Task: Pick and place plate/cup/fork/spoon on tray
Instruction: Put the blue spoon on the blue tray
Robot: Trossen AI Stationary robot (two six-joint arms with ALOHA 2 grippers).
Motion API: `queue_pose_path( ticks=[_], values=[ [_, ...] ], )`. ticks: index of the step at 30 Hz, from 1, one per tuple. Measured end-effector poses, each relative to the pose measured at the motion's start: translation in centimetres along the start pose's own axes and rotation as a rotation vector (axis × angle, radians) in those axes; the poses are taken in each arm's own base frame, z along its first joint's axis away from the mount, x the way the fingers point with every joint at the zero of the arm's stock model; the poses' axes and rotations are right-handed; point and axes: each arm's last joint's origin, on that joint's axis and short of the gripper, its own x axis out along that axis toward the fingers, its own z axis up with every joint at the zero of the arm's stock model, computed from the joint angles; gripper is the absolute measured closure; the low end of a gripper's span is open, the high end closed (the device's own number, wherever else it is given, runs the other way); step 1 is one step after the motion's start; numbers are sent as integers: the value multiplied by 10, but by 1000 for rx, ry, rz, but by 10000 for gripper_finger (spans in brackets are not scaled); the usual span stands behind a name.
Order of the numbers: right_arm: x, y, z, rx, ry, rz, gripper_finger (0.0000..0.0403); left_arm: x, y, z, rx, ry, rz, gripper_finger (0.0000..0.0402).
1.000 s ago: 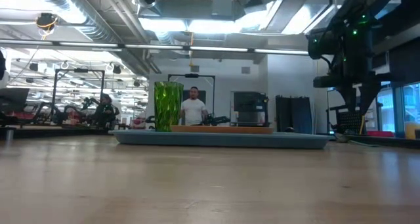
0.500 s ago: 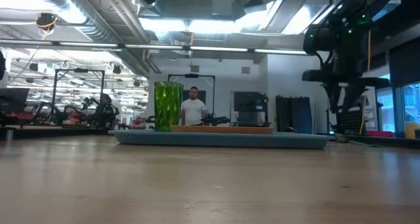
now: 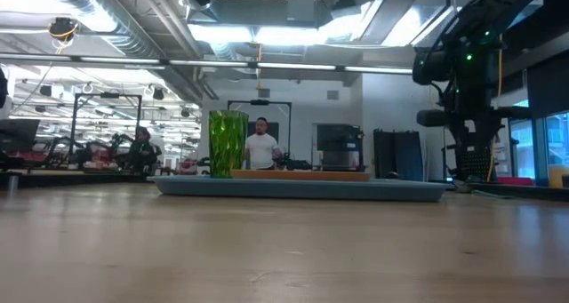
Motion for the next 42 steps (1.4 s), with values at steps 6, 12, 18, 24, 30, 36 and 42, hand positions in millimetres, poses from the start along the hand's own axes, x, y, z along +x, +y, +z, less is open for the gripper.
queue_pose_path(
  ticks=[6,12,18,24,30,36,42],
  values=[
    [18,3,2,-9,34,-92,287,0,0,0,0,0,0,360],
    [34,9,4,-21,26,-161,287,1,2,1,-10,2,7,360],
    [45,14,5,-6,31,-170,287,4,7,4,-28,5,20,360],
    [56,12,8,-1,28,-238,287,6,11,6,-43,9,31,360],
    [70,14,12,12,24,-247,287,7,11,6,-38,9,33,360],
    [81,16,13,1,40,-261,287,7,12,6,-38,9,33,360],
    [83,17,12,-17,54,-270,287,7,12,6,-38,9,33,360]
  ],
)
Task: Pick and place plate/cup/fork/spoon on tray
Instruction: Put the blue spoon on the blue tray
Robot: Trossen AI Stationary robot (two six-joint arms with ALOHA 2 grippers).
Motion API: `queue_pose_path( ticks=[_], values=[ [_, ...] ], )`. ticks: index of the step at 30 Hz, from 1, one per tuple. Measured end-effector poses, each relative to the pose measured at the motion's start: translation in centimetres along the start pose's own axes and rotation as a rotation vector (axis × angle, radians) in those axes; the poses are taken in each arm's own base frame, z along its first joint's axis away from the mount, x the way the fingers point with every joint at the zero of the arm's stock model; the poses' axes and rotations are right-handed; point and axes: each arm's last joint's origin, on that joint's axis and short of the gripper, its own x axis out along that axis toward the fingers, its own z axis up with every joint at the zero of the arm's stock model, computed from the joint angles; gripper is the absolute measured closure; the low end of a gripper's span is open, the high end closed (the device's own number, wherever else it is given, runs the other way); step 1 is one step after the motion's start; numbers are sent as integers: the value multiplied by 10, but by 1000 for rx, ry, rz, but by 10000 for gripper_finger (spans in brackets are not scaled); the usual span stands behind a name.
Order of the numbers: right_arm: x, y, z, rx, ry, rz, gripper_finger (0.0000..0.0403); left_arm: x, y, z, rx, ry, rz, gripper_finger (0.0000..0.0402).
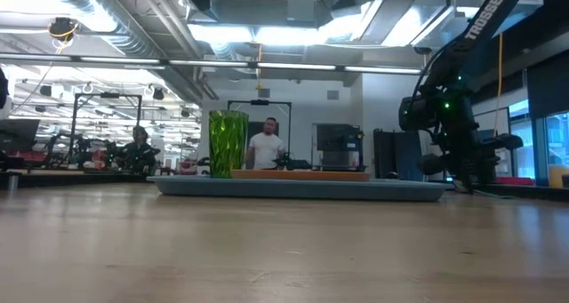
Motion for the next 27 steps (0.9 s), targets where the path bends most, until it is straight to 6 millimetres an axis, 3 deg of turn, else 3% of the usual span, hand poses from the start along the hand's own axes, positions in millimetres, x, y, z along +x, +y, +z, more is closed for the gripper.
queue_pose_path(
  ticks=[6,18,27],
  values=[
    [1,0,0,-39,11,12,296,0,0,0,0,0,0,360],
    [7,0,-5,-27,6,56,372,0,0,0,0,0,0,360],
    [2,7,-14,-85,-8,51,383,0,0,0,1,1,0,360]
  ],
)
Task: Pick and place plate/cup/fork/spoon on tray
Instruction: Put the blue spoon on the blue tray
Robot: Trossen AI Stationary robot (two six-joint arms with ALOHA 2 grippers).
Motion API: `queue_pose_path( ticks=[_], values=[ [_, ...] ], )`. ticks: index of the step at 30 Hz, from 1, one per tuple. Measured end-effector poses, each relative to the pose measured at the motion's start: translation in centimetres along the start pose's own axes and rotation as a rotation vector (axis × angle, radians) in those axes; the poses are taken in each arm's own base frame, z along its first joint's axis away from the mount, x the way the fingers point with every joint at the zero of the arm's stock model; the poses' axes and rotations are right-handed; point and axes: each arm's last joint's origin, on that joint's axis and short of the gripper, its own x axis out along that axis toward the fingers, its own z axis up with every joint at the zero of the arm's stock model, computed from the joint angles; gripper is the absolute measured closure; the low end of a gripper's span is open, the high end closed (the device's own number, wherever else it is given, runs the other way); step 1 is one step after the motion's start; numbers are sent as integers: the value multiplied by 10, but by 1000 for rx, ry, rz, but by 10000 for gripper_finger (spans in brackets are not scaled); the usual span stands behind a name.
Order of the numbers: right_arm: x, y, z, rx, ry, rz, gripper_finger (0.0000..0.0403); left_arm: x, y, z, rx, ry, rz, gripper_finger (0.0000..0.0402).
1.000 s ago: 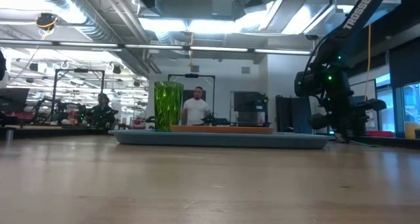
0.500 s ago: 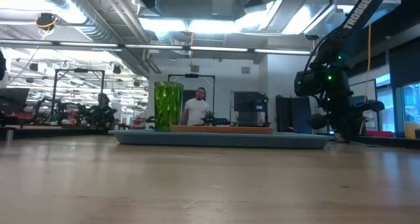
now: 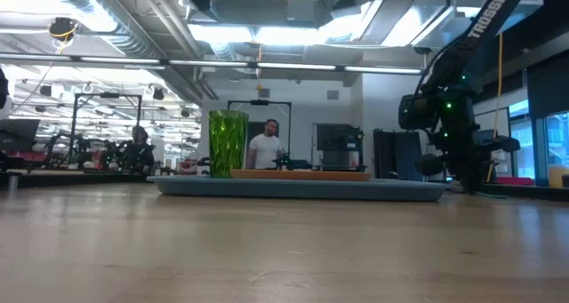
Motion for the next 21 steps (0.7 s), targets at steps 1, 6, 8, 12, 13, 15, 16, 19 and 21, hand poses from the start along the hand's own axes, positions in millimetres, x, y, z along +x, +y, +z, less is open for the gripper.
queue_pose_path(
  ticks=[1,6,8,12,13,15,16,19,21],
  values=[
    [-1,1,-2,-9,-4,3,383,0,0,0,0,0,0,360],
    [-16,7,-8,-54,9,55,385,0,0,0,1,0,0,360],
    [-22,8,-10,-68,39,95,385,0,0,0,1,0,0,360],
    [-27,12,-15,-114,74,144,385,0,0,0,23,0,0,360],
    [-28,12,-16,-122,76,145,385,0,0,0,26,0,0,360],
    [-30,14,-19,-141,76,143,385,0,0,0,27,0,0,360],
    [-30,15,-21,-148,74,144,385,0,0,0,27,0,0,360],
    [-32,18,-24,-168,69,148,385,0,0,0,34,0,0,360],
    [-34,19,-27,-183,68,146,385,0,0,0,40,0,0,360]
  ],
)
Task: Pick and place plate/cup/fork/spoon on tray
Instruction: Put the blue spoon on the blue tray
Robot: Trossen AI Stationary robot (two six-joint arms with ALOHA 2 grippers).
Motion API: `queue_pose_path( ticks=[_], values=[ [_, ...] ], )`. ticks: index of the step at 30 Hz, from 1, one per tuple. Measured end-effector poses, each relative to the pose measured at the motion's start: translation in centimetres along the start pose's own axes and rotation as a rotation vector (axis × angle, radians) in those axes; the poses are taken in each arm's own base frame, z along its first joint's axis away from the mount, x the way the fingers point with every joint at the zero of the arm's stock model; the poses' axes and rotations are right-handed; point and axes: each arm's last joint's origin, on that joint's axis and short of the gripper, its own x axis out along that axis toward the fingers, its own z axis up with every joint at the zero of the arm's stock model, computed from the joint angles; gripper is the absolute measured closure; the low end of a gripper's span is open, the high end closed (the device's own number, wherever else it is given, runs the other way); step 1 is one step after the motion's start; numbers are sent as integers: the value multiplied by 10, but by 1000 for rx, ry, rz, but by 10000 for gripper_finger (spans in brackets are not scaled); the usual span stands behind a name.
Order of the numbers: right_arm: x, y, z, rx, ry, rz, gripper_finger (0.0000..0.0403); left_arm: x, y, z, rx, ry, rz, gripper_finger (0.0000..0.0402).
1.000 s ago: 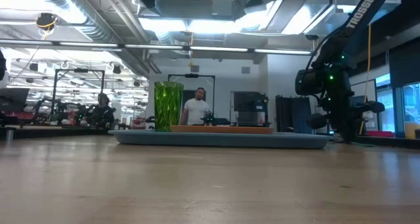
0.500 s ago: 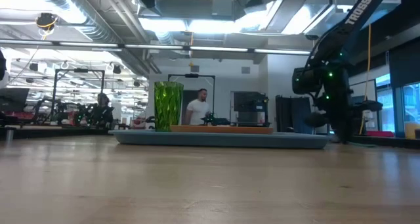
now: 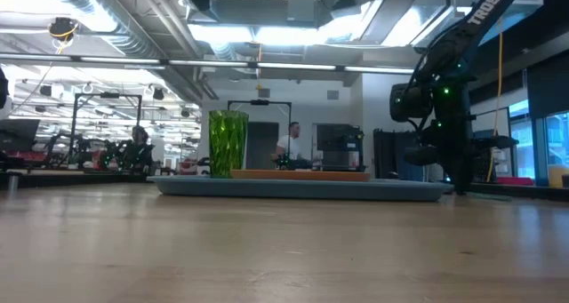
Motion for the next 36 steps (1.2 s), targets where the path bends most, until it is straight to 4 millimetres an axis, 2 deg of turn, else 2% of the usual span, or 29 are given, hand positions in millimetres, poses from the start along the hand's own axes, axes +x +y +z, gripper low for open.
queue_pose_path(
  ticks=[8,22,28,32,36],
  values=[
    [-7,5,-10,-43,14,16,386,0,0,0,0,0,-1,360],
    [-43,-1,-22,-31,-72,108,386,0,0,0,2,0,-1,360],
    [-76,16,-16,-62,-125,175,386,0,0,0,4,0,-1,360],
    [-101,27,-9,-18,-166,227,386,0,0,0,5,0,-1,360],
    [-114,37,-7,11,-186,260,386,0,0,0,5,0,-1,360]
  ],
)
